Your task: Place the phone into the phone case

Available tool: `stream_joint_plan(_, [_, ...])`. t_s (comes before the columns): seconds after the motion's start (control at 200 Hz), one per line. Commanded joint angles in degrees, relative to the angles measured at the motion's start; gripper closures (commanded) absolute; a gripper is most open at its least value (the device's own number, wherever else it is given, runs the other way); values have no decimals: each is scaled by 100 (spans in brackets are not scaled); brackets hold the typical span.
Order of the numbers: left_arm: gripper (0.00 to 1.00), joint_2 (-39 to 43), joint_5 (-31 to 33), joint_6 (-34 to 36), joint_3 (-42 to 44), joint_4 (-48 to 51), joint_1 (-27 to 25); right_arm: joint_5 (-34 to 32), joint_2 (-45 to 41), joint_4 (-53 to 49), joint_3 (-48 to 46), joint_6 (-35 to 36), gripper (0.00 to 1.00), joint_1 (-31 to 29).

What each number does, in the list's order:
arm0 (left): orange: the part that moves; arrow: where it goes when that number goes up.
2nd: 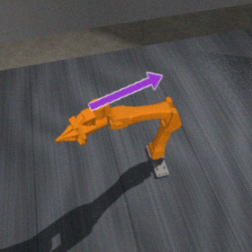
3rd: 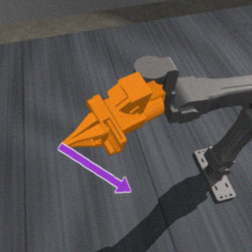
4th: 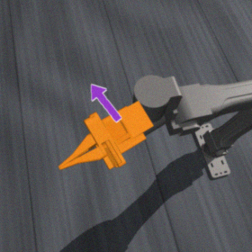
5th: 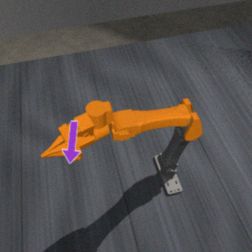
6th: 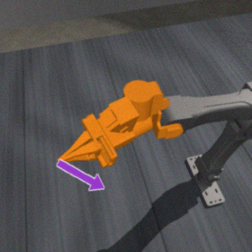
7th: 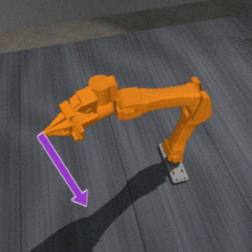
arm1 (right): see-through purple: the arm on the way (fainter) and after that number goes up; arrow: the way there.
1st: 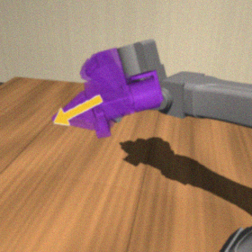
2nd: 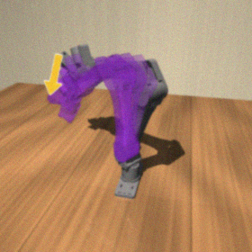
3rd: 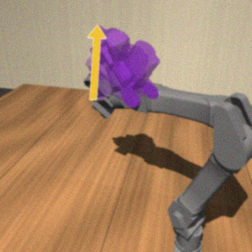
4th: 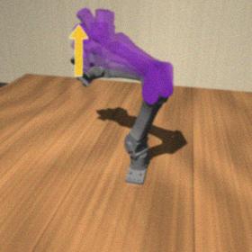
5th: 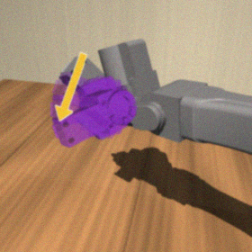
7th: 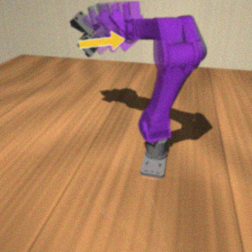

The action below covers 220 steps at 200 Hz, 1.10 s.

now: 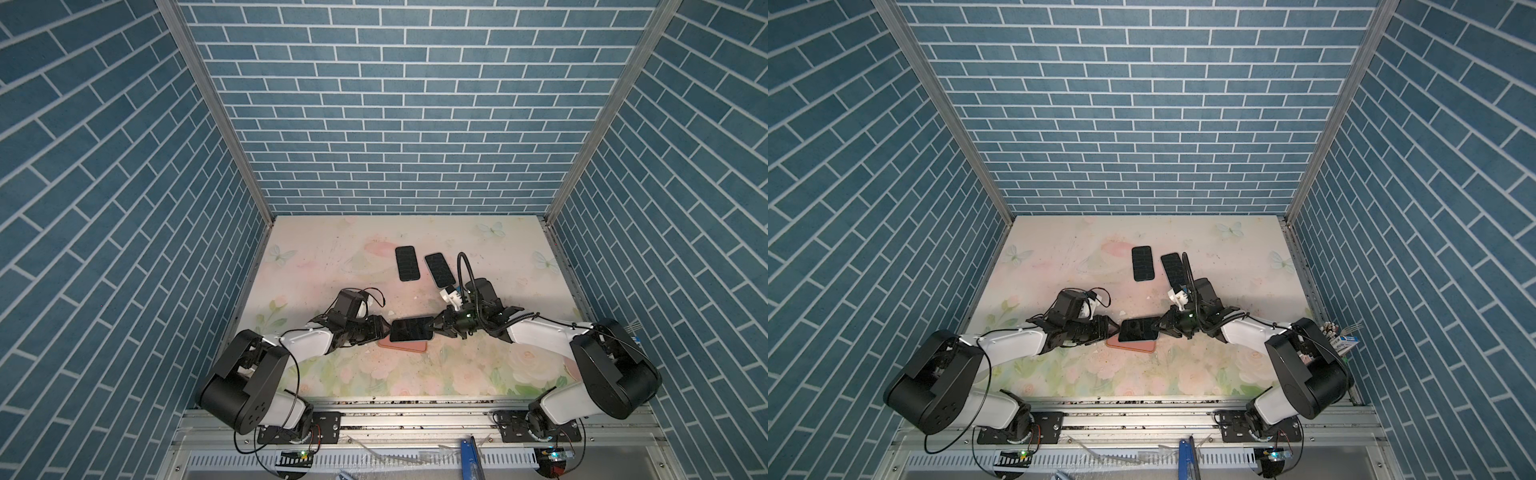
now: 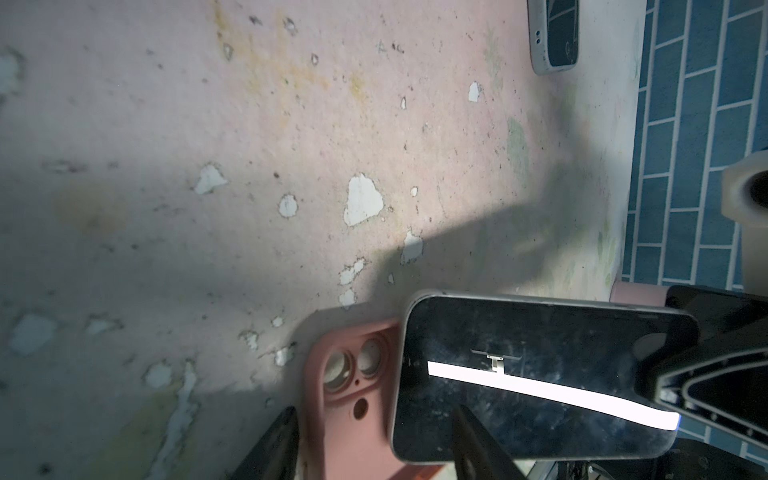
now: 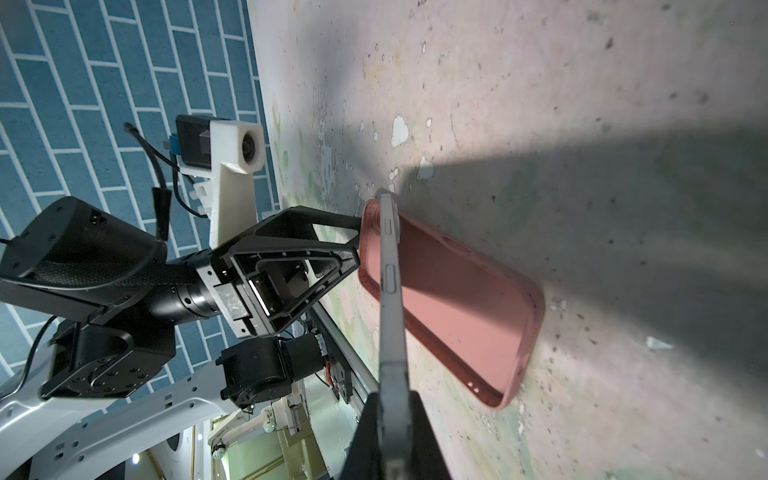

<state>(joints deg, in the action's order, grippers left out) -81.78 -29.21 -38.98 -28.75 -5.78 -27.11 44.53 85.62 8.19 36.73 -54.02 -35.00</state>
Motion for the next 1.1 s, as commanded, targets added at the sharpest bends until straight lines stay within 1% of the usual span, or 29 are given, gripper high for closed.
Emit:
stream_joint_plan(0.0, [40, -84, 38, 70, -86, 95, 35, -199, 136, -267, 43, -260, 100, -166])
stream_joint_plan(0.285, [40, -58, 38, 71, -78, 77, 35, -204, -28, -105, 97, -370, 100, -288])
stream_joint_plan(0.48, [40, -24, 45, 61, -51, 52, 35, -183, 133, 227, 108, -771, 100, -288])
stream_joint_plan(0.595, [44, 44, 17, 57, -1, -9, 39, -388, 224, 199, 109, -904, 100, -289])
stream_joint_plan(0.805, [44, -1, -41, 56, 3, -50, 35, -549, 436, 153, 231, -858, 100, -376])
stream_joint_plan(1.095, [44, 7, -62, 49, 19, -81, 35, -508, 878, 422, 438, -855, 100, -665])
